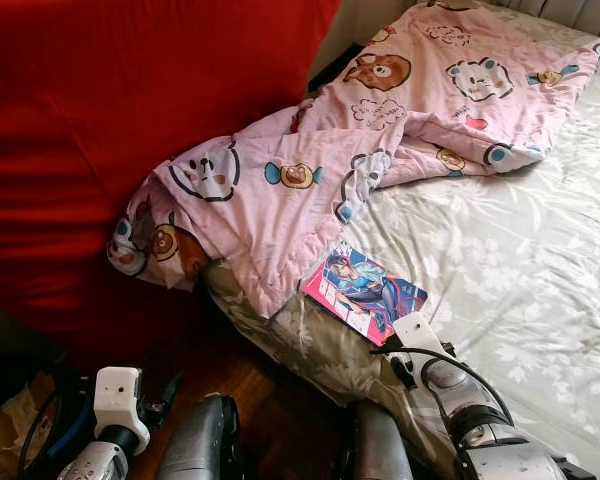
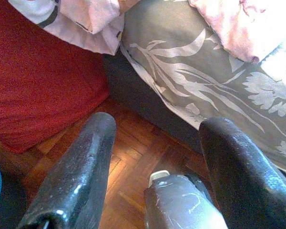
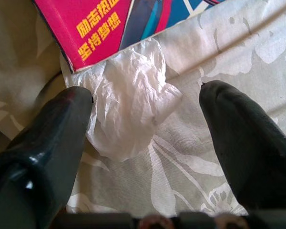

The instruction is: Clean up the room

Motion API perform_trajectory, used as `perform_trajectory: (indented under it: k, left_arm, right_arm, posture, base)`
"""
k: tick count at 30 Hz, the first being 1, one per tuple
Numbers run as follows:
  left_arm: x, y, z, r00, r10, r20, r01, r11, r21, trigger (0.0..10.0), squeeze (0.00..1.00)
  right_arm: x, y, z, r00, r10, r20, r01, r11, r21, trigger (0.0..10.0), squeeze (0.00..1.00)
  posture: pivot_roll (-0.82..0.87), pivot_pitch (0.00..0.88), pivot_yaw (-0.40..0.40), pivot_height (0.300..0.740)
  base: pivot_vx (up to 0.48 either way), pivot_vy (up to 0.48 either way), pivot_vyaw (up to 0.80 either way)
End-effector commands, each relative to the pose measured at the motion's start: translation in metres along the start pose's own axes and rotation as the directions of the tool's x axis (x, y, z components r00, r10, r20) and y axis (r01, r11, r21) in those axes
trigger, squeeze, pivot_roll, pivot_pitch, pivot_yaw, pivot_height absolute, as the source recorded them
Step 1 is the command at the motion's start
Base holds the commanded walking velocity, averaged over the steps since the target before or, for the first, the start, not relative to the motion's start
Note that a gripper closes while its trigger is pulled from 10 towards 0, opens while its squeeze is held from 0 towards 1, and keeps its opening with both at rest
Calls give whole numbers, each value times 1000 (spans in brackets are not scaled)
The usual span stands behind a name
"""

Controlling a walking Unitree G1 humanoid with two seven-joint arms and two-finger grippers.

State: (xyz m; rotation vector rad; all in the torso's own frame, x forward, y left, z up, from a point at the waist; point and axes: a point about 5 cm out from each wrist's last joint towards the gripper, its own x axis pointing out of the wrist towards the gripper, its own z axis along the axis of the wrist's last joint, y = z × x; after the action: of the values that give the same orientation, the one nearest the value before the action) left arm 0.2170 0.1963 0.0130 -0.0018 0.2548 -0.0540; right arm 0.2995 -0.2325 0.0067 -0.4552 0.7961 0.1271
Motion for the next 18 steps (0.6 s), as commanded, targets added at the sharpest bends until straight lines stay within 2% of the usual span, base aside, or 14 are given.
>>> perform_trajectory:
  k: [1, 12, 13, 14, 16, 18]
  left_arm:
    - [-5, 2, -5, 1000, 1, -29, -1, 1000, -1, 10000, 0]
    - [-9, 3, -5, 999, 5, -40, -4, 1000, 8, 10000, 0]
    - [-10, 3, -5, 999, 6, -42, -5, 1000, 8, 10000, 0]
    - [-11, 3, -5, 999, 6, -42, -6, 1000, 9, 10000, 0]
    - [-12, 3, -6, 999, 7, -44, -6, 1000, 8, 10000, 0]
    - [-12, 3, -5, 999, 8, -45, -7, 1000, 8, 10000, 0]
  right_arm:
    - [0, 2, -11, 999, 13, -39, -12, 1000, 6, 10000, 0]
    - [1, 16, -13, 998, 43, -40, -43, 999, -1, 10000, 0]
    - [1, 17, -13, 998, 40, -42, -40, 999, -2, 8314, 0]
    - [1, 17, -14, 998, 40, -42, -40, 999, -1, 8314, 0]
    - [1, 17, -14, 998, 40, -42, -40, 999, 1, 0, 0]
    - [1, 17, -14, 998, 39, -41, -39, 999, 2, 0, 0]
  posture:
    - [145, 241, 22, 613]
    - [159, 254, 25, 613]
    - [166, 260, 26, 613]
    - [166, 260, 26, 613]
    - [165, 261, 25, 613]
    - [165, 260, 25, 613]
  base:
    - [0, 0, 0]
    - [0, 0, 0]
    - [0, 0, 0]
    - [0, 0, 0]
    - [0, 0, 0]
    - [0, 0, 0]
